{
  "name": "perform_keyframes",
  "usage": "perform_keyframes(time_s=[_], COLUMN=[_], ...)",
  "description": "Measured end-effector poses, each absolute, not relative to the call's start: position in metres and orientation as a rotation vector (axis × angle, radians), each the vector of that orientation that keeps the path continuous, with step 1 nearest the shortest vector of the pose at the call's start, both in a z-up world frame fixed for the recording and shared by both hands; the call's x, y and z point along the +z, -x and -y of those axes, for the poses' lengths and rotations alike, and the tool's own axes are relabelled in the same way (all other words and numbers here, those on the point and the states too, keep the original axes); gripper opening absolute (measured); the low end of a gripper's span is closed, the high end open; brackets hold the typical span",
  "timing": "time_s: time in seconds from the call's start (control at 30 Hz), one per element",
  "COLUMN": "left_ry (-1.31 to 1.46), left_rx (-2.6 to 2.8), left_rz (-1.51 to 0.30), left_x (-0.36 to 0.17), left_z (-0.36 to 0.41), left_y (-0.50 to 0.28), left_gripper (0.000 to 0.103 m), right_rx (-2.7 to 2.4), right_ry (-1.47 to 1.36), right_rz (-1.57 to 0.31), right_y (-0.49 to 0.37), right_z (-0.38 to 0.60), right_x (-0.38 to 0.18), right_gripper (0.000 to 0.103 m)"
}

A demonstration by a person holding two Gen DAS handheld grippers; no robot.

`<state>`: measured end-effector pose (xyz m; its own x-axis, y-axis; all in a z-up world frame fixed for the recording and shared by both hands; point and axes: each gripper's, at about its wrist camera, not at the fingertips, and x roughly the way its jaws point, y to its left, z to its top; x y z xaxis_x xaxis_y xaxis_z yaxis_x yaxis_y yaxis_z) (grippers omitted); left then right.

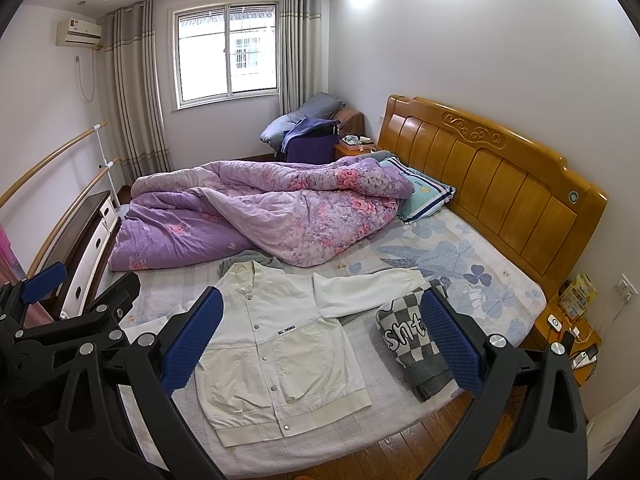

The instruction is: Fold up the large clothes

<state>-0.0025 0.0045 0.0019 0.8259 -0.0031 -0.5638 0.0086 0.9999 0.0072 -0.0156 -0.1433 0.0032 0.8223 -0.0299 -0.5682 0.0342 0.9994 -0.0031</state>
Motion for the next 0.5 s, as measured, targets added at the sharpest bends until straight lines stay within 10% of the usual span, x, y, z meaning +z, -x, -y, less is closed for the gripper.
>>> perform_keyframes(time_s=[0.5], left_ry=[-0.009], left_rx=[0.001], left_rz=[-0.606], left_x=[-0.0023], left_z=[-0.0128], left_y=[-0.0011], left_gripper=[0.098], right_rx=[-0.028], right_ry=[-0.007], right_rz=[-0.615], right_y=[0.0068], right_z=[0.1378], right_x=[-0.0042], right_gripper=[0.095])
